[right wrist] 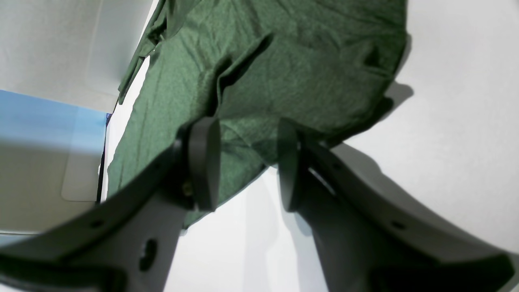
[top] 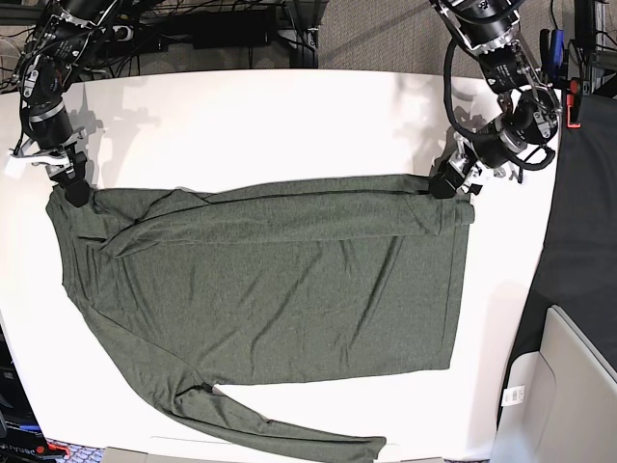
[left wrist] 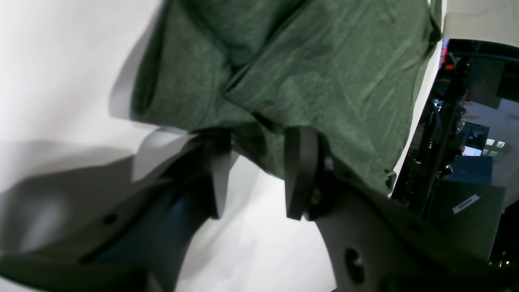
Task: Fold the T-shirt properly
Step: 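Hold the shirt edge with both grippers, adjusting the left grip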
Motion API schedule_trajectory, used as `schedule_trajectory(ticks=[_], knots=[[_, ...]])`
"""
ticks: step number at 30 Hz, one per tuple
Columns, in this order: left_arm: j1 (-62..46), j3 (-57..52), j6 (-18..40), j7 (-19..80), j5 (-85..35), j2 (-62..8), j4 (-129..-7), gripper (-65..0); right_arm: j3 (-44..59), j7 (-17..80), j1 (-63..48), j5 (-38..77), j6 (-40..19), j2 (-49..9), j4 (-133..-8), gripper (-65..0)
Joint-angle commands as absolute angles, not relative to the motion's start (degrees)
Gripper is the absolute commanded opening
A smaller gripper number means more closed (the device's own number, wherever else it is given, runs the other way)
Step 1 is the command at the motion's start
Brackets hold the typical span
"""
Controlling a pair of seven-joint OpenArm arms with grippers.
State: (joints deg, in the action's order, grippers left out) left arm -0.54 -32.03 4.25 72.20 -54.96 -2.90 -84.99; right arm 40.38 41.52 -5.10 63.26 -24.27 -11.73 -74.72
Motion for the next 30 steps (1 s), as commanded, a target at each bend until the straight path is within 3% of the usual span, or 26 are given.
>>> schedule_trajectory(ticks=[1,6,11,30], knots=[[-0.4,-32.1,2.9,73.1,-56.4,-4.4,-85.9,-42.8,40.7,41.5,-5.3,64.0,-24.0,-12.4,-75.1,-40.9],[-0.7,-32.1,-3.6,72.8,-56.3,-5.1,-89.0,-42.6,40.7,41.5,-5.3,64.4,-24.0,-12.4,-75.1,-40.9],[-1.9,-31.7,-5.6,72.7,-54.3,-5.1,-89.9,-42.6,40.6,41.5,-5.3,64.4,-24.0,-12.4,-75.1,-40.9],[0.2,-28.4,-5.7,70.3,-47.4,-3.7,-91.8,-42.6,40.6,41.5,-5.2,64.4,-24.0,-12.4,-75.2,-40.9]])
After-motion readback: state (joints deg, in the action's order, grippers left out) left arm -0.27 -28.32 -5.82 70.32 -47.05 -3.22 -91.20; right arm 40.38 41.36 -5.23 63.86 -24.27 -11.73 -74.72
